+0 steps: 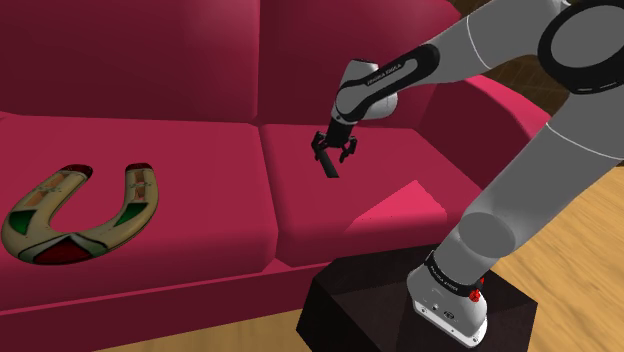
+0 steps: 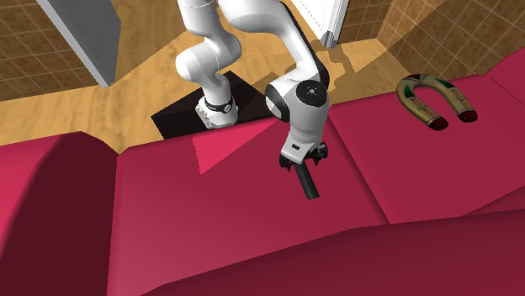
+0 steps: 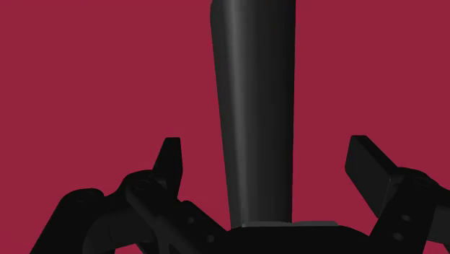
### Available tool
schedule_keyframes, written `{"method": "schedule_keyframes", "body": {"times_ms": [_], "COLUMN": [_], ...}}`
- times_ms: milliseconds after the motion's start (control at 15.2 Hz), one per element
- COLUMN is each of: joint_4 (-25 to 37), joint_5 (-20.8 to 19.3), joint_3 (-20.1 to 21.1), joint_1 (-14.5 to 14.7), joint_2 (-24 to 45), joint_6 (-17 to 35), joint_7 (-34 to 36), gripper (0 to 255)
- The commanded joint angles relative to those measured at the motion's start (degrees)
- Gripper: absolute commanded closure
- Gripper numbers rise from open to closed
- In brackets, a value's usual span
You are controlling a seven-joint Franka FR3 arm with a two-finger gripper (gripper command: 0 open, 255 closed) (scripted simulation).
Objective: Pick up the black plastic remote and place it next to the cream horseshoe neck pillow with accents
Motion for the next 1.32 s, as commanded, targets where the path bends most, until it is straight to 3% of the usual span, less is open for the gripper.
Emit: {"method": "schedule_keyframes", "body": {"times_ms": [0,528,594,1254], "joint_4": [-0.5,-0.5,-0.5,-0.3], "joint_5": [0.2,0.2,0.2,0.1], "joint_3": [0.0,0.0,0.0,0.0], "joint_1": [0.0,0.0,0.0,0.0], "joint_2": [0.9,0.9,0.9,0.3], "joint_6": [1.5,1.5,1.5,0.7], "joint_7": [-0.2,-0.2,-0.2,-0.1], "gripper": [0,0,255,255]}}
